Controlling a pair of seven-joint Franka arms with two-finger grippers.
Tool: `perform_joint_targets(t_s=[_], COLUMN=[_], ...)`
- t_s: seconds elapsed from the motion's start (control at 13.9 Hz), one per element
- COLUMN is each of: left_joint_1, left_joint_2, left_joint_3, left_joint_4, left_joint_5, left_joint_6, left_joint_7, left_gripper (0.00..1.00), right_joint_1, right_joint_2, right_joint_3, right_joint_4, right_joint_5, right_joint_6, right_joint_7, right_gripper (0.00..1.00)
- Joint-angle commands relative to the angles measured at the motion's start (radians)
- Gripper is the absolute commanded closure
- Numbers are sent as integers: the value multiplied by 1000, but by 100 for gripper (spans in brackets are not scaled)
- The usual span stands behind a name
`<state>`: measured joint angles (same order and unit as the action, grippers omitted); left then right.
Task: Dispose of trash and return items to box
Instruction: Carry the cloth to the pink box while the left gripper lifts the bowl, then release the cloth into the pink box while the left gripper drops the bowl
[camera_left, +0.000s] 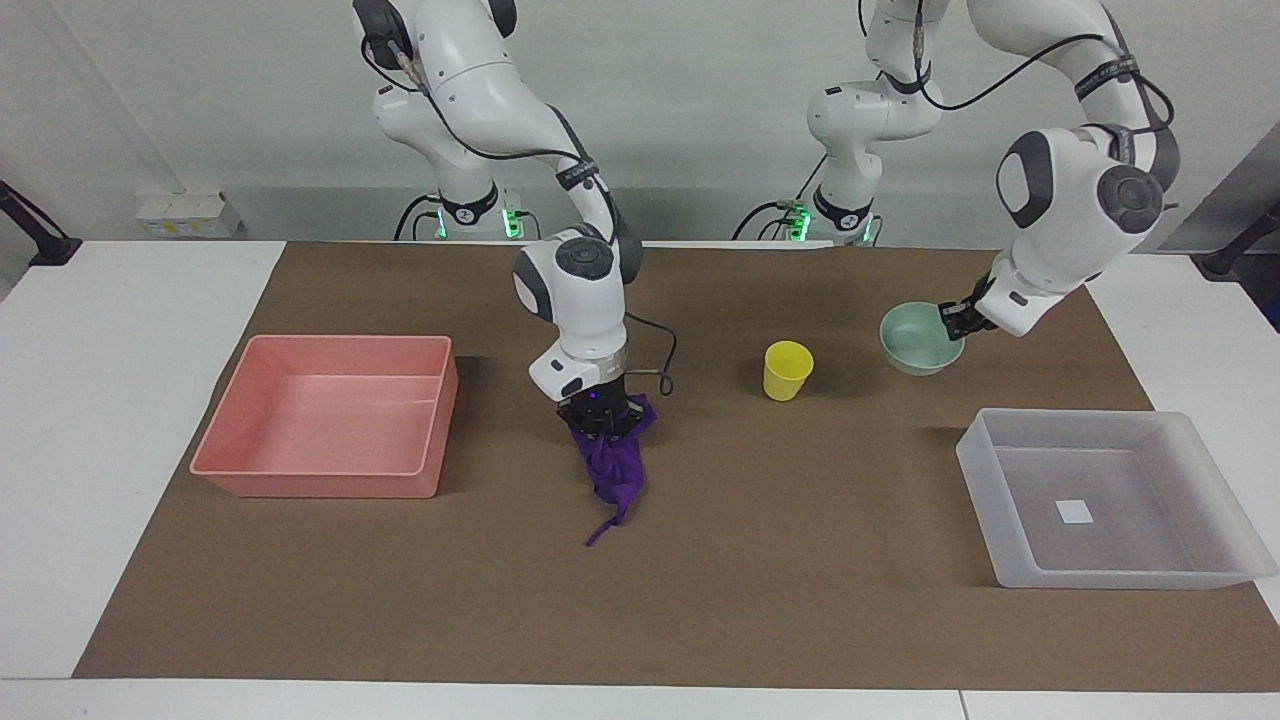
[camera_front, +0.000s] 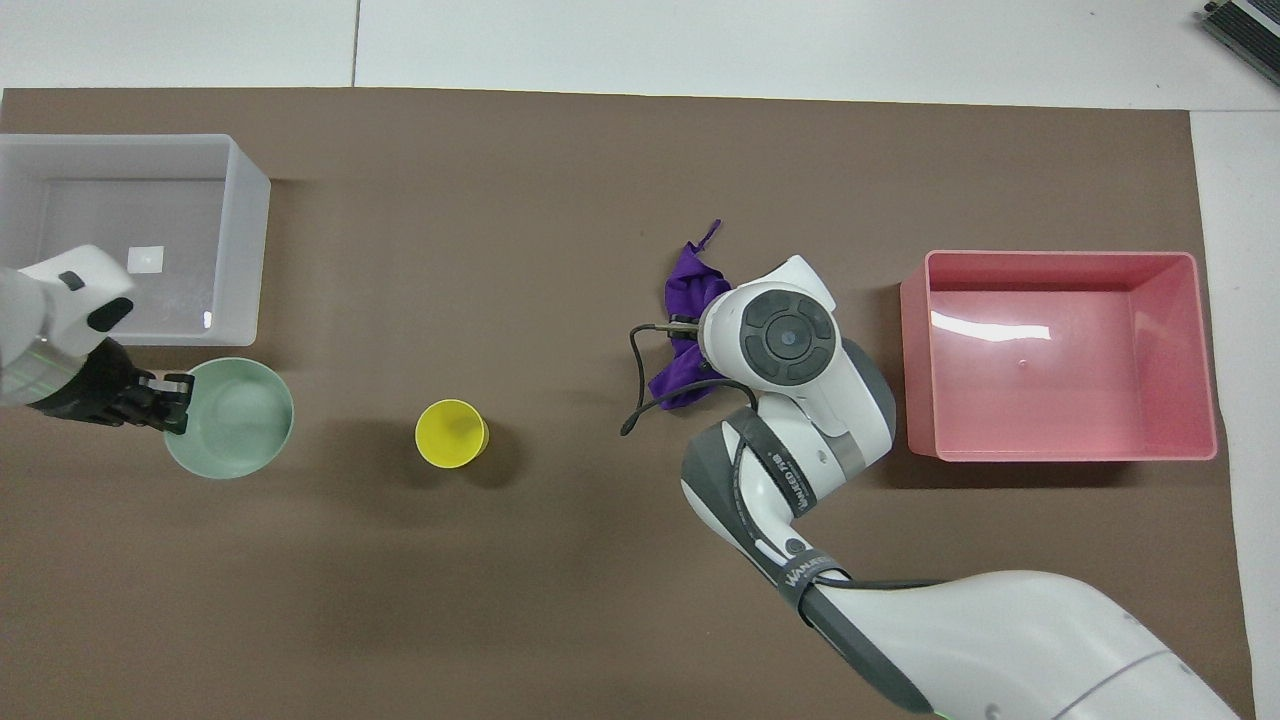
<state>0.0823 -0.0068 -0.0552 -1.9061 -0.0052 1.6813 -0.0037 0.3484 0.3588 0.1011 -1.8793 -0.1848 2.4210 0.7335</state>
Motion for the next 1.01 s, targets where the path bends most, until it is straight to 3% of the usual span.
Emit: perform_joint_targets(t_s=[0.0,0.22,0.36,0.65,0.93], left_joint_1=[43,127,154,203,226], left_joint_2=[100,273,388,510,602], left_joint_3=[-6,-6,-6,-6,-6], left_joint_4=[215,437,536,536,503], left_joint_5=[2,1,2,2,7], left_joint_6=[-69,-46,57,345,386], left_joint_7=[13,14,16,16,43], left_gripper=[100,100,100,100,100], right_joint_1=[-64,-129,-170,-247,-373], right_joint_2=[-150,-254,-325,-394,-406], right_joint_3=[8,8,9,6,3], right_joint_4=[-14,-7,-6,-9,-9], right_joint_5=[-24,-19,-18,-16,62], right_joint_6=[-130,-238,-325,-496,-566], right_joint_7=[34,24,20,-28,52], right_gripper=[100,100,100,100,100])
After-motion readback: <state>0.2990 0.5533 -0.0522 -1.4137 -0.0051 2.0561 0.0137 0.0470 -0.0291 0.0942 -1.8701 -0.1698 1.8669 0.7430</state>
